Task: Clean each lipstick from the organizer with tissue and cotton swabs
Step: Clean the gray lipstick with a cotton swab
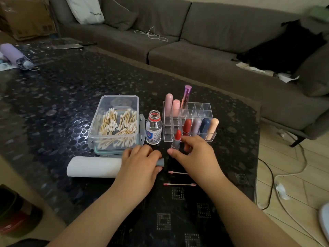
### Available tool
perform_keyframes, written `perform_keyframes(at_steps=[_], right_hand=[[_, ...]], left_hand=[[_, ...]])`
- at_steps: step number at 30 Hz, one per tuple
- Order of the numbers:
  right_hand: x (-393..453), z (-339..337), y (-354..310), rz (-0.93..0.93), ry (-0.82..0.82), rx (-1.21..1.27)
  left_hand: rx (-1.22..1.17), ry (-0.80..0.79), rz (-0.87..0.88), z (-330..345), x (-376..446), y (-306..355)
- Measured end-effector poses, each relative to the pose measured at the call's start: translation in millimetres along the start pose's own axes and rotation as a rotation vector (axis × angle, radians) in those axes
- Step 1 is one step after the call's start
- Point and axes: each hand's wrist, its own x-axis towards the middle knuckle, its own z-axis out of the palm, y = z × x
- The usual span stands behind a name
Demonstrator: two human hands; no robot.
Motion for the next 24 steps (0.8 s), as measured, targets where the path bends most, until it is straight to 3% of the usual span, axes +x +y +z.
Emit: perform_keyframes(at_steps=[5, 9, 15, 21, 24], right_hand=[[5, -1, -3, 0.032, 0.014, 0.148], [2, -24, -12, 0.050, -0.065, 0.329], [-21, -48, -28, 0.007, -0.170, 0.581], [-28, -60, -29, -0.077, -0.232, 0.794], [-30, -65, -30, -0.107, -0.345, 0.961]], left_hand=[[-0.043, 0.020, -0.035, -2, 0, -3], [-0.467, 0.161, -0.076, -19, -1, 7], [-0.941, 0.005, -0.170, -29, -5, 19], [-1.247, -0.145, -0.006, -39, -9, 22], [-1.366, -0.262, 0.056, -48, -13, 20]])
